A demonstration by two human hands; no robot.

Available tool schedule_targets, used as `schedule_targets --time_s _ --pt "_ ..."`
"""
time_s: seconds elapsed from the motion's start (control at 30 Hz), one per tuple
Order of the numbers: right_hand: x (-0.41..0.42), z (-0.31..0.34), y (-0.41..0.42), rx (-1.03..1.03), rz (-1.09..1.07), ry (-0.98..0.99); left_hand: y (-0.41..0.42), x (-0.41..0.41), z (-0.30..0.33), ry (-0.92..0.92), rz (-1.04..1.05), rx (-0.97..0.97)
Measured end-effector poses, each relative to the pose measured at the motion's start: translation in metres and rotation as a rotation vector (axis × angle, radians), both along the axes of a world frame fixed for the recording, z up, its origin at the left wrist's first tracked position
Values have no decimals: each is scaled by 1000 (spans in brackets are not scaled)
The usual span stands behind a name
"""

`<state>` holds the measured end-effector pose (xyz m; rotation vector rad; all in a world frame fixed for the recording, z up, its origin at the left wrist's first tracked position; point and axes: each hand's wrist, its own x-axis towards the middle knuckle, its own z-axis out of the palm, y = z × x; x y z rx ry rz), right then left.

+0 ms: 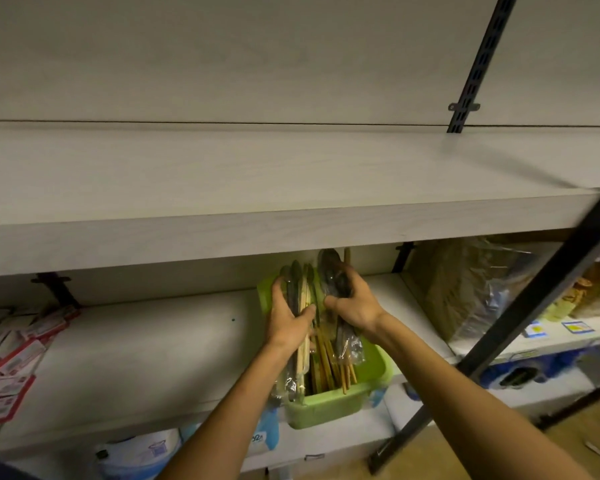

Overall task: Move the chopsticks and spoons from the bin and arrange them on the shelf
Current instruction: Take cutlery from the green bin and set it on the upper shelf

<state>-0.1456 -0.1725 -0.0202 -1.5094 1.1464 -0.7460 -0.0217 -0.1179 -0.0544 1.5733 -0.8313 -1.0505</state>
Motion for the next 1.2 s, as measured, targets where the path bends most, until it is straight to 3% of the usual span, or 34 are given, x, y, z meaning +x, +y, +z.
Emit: schedule_targets --time_s 0.17,0.3,0.8,1.2 --pt "-10 8 -3 20 -9 -110 -4 -11 10 155 4 8" --pt "-33 14 -4 -15 5 -93 -8 -29 21 160 -1 -40" --pt "-232 17 34 -21 24 -59 33 -214 29 -185 -140 -266" --pt "-421 23 74 -203 -75 -87 42 -382 23 -252 -288 -376"
